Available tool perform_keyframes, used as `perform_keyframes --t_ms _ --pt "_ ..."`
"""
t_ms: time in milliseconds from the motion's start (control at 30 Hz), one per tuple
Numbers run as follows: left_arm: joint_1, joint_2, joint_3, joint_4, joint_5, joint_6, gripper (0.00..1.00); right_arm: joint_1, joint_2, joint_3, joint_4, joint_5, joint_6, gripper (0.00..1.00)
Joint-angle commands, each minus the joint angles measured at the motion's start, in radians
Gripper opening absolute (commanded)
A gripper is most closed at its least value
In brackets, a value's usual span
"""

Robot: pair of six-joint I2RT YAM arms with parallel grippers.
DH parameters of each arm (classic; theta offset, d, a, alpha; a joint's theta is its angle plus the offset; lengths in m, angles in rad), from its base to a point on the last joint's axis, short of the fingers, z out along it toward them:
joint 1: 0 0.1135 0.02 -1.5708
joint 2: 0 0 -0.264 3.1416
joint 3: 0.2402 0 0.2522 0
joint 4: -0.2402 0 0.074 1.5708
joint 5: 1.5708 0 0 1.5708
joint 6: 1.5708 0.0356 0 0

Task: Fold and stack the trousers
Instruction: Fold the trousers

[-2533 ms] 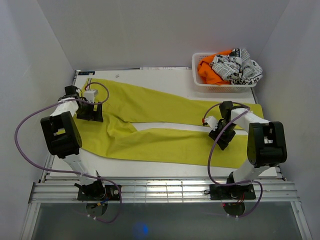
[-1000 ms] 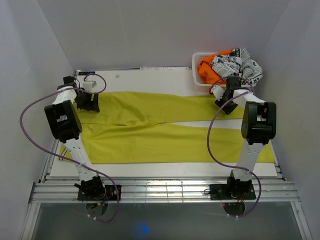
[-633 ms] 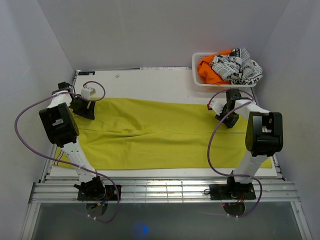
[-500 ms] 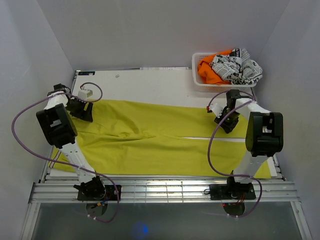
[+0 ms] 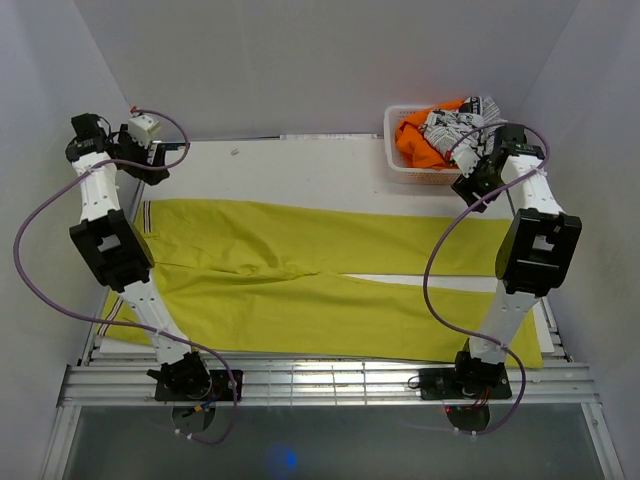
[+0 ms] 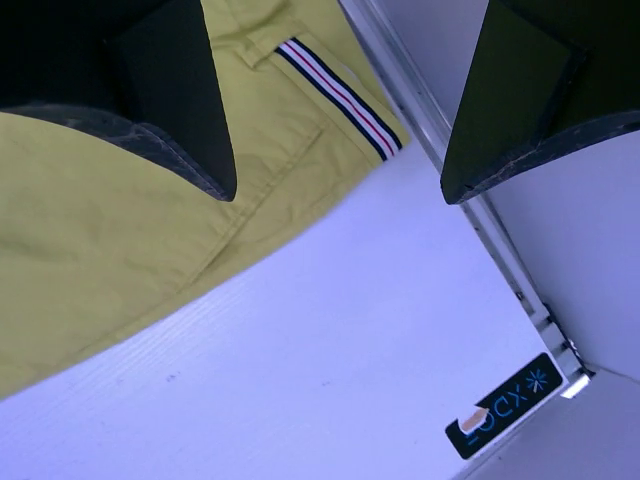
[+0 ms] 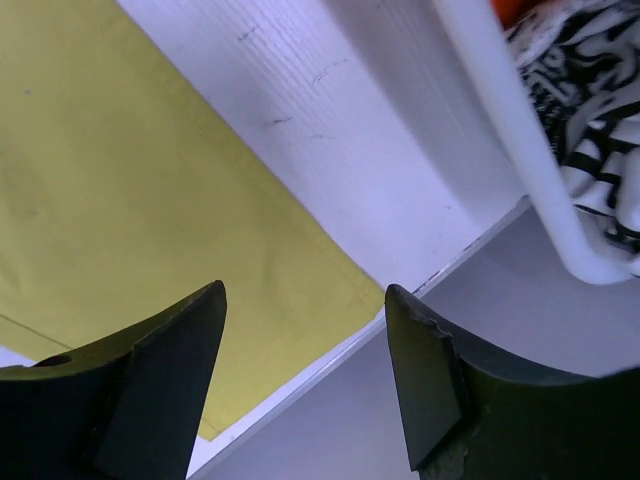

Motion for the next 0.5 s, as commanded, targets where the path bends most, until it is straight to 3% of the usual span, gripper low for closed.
perform_keyframes --t_ms 0,267,467 --pt "-0.001 0.088 0.055 -0.004 0.039 0.074 0.95 -0.02 0.064 0.011 0.019 -0.051 -0.099 0.7" --pt "0.001 0.196 0.068 -0.019 0.091 0.212 0.91 -0.05 0.167 0.026 0.015 -0.214 -0.283 0.69" --pt "0.005 0.233 0.031 -0.021 0.108 0.229 0.88 -0.058 0.236 0.023 0.001 -0.191 -0.351 0.69"
